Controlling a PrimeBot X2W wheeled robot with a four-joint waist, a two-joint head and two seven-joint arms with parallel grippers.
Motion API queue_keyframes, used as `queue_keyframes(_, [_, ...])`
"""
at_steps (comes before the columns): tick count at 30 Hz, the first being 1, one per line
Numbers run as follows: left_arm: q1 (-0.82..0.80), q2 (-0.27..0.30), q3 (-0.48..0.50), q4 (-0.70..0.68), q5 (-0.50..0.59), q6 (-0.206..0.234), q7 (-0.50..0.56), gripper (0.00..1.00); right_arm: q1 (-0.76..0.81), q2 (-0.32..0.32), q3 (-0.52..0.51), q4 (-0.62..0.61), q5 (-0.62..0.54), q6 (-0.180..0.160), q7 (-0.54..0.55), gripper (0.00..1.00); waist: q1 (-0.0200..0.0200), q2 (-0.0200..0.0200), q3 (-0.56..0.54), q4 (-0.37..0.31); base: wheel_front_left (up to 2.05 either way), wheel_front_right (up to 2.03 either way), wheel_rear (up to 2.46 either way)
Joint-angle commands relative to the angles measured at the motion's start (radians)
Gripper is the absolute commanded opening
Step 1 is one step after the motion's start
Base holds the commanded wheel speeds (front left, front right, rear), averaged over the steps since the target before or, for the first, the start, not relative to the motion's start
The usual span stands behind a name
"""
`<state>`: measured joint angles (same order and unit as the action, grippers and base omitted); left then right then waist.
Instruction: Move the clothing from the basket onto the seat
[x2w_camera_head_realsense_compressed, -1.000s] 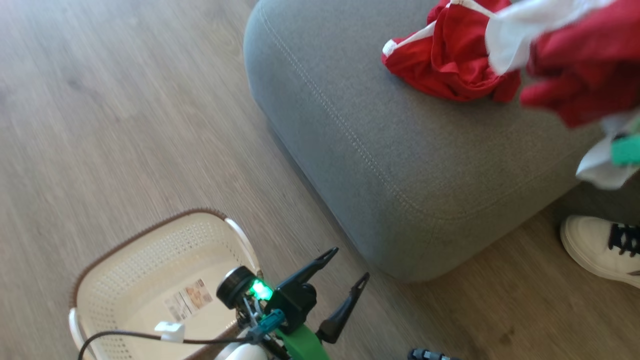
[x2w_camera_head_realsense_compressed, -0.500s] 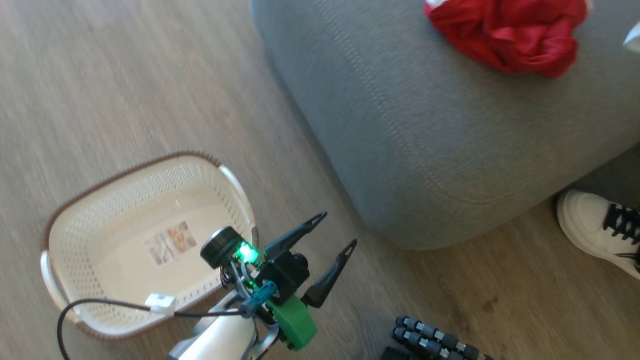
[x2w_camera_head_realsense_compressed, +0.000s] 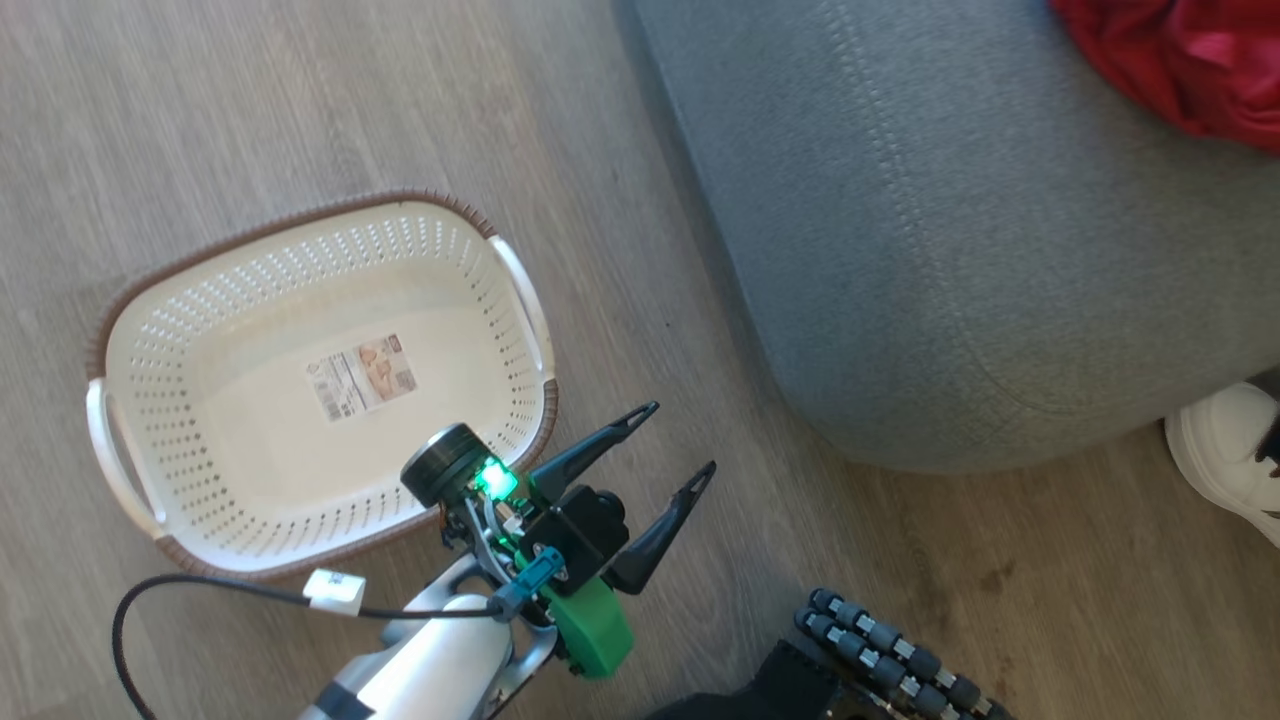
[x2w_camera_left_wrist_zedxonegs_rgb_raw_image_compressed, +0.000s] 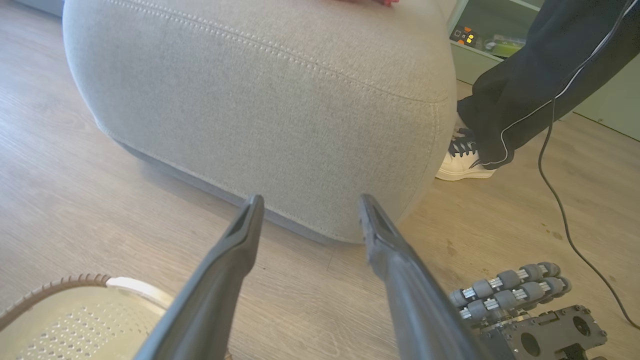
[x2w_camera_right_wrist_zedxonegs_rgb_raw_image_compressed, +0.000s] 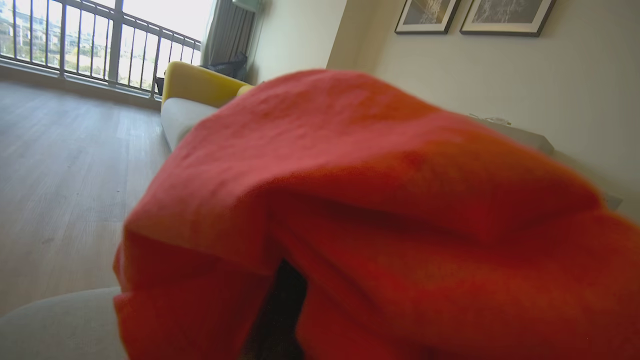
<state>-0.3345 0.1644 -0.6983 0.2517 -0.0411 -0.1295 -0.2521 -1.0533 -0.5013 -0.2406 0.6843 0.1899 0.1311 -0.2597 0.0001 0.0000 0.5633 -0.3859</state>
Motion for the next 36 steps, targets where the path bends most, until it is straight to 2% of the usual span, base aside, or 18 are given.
queue_keyframes(1, [-0.010, 0.002, 0.021, -0.020, 0.008, 0.002, -0.010, 1.00, -0.029, -0.020, -0.009, 0.015, -0.016, 0.000, -0.002, 0.00, -0.0001, 0.0000, 0.024, 0.018, 0.00, 0.00, 0.00])
queue_keyframes(8, [-0.030, 0.000, 0.040, -0.035, 0.020, 0.016, -0.010, 1.00, -0.077, -0.010, -0.012, 0.189, -0.049, 0.000, -0.002, 0.00, -0.0001, 0.0000, 0.083, 0.041, 0.00, 0.00, 0.00])
queue_keyframes(13, [-0.046, -0.005, 0.040, -0.033, 0.026, 0.021, -0.010, 1.00, -0.093, 0.002, 0.009, 0.270, -0.061, 0.000, -0.002, 0.00, -0.0001, 0.0000, 0.114, 0.057, 0.00, 0.00, 0.00])
queue_keyframes(20, [-0.060, -0.020, 0.035, -0.031, 0.026, 0.024, -0.010, 1.00, -0.096, 0.024, 0.116, 0.408, -0.040, 0.000, -0.002, 0.00, -0.0001, 0.0000, 0.124, 0.080, 0.00, 0.00, 0.00])
queue_keyframes(29, [-0.077, -0.029, 0.034, -0.038, 0.019, 0.021, -0.010, 1.00, -0.116, 0.007, 0.257, 0.519, 0.006, 0.000, -0.002, 0.00, -0.0001, 0.0000, 0.128, 0.092, 0.00, 0.00, 0.00])
queue_keyframes(30, [-0.078, -0.029, 0.034, -0.039, 0.017, 0.020, -0.010, 1.00, -0.120, 0.006, 0.265, 0.520, 0.018, 0.000, -0.002, 0.32, -0.0001, 0.0000, 0.128, 0.092, 0.00, 0.00, 0.00])
queue_keyframes(31, [-0.079, -0.030, 0.034, -0.040, 0.016, 0.019, -0.010, 1.00, -0.122, 0.007, 0.278, 0.519, 0.026, 0.000, -0.002, 1.00, -0.0001, 0.0000, 0.126, 0.092, 0.00, 0.00, 0.00])
queue_keyframes(36, [-0.076, -0.038, 0.032, -0.036, 0.008, 0.016, -0.010, 1.00, -0.116, -0.006, 0.347, 0.524, 0.047, 0.000, -0.002, 1.00, -0.0001, 0.0000, 0.099, 0.091, 0.00, 0.00, 0.00])
